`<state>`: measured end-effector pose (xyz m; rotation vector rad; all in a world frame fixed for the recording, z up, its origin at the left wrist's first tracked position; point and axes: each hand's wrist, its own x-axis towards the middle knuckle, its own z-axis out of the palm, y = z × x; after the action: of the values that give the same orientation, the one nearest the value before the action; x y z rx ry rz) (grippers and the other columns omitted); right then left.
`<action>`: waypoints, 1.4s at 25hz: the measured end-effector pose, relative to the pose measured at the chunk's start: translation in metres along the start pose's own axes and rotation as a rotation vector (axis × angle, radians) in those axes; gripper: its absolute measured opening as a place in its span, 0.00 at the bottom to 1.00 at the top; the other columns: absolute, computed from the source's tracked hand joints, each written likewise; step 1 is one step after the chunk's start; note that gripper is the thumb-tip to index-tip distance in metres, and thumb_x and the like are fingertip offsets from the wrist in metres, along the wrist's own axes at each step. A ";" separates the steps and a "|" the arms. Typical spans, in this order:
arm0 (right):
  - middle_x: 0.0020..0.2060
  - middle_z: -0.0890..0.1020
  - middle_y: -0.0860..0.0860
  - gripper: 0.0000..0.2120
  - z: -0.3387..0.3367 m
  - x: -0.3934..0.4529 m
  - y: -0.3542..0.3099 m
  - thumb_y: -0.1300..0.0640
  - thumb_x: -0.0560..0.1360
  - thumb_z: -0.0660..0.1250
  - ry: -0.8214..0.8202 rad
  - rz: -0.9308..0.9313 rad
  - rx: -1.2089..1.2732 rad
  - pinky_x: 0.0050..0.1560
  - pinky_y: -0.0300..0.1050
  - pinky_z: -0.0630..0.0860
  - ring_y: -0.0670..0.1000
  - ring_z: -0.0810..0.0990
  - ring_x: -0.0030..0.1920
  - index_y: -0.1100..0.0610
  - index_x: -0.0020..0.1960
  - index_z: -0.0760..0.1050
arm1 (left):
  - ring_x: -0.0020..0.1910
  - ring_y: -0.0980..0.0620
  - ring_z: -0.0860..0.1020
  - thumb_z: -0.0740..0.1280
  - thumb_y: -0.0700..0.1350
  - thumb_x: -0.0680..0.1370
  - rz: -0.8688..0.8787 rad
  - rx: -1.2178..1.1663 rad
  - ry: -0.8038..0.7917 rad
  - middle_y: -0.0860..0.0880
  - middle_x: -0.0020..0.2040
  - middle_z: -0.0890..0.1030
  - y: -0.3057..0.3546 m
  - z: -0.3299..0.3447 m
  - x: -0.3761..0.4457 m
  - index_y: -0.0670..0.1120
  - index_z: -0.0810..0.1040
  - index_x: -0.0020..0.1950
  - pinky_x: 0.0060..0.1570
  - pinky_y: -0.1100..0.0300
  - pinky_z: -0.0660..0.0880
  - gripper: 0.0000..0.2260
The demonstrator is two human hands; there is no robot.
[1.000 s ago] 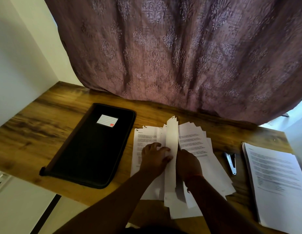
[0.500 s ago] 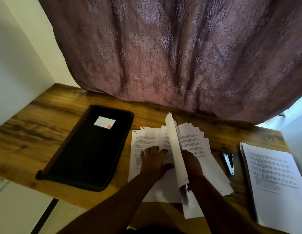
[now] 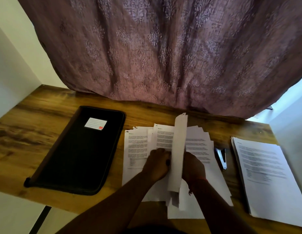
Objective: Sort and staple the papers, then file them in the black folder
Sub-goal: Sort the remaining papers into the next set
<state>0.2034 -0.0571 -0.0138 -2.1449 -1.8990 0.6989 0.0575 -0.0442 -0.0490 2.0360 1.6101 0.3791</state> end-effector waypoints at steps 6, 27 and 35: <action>0.63 0.77 0.52 0.14 0.007 0.009 -0.008 0.56 0.80 0.61 -0.021 0.043 0.009 0.66 0.51 0.71 0.56 0.76 0.64 0.51 0.65 0.75 | 0.68 0.39 0.65 0.65 0.53 0.79 -0.313 0.205 0.012 0.44 0.69 0.67 -0.002 -0.014 -0.004 0.55 0.71 0.69 0.66 0.41 0.67 0.19; 0.65 0.76 0.54 0.15 0.016 0.013 -0.019 0.58 0.81 0.60 -0.135 -0.058 0.130 0.69 0.51 0.70 0.57 0.74 0.66 0.53 0.66 0.75 | 0.47 0.49 0.81 0.62 0.49 0.82 -0.400 -0.101 0.297 0.49 0.48 0.80 -0.005 -0.028 -0.005 0.48 0.69 0.55 0.48 0.55 0.79 0.06; 0.59 0.81 0.52 0.13 0.022 0.017 -0.022 0.58 0.80 0.61 -0.126 -0.011 0.324 0.64 0.47 0.73 0.55 0.78 0.60 0.53 0.62 0.78 | 0.52 0.53 0.76 0.66 0.51 0.80 -0.329 -0.345 0.170 0.52 0.52 0.76 -0.014 -0.022 -0.010 0.50 0.71 0.55 0.52 0.59 0.74 0.08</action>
<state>0.1750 -0.0406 -0.0266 -1.9272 -1.7116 1.0794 0.0320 -0.0468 -0.0376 1.4883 1.7996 0.6679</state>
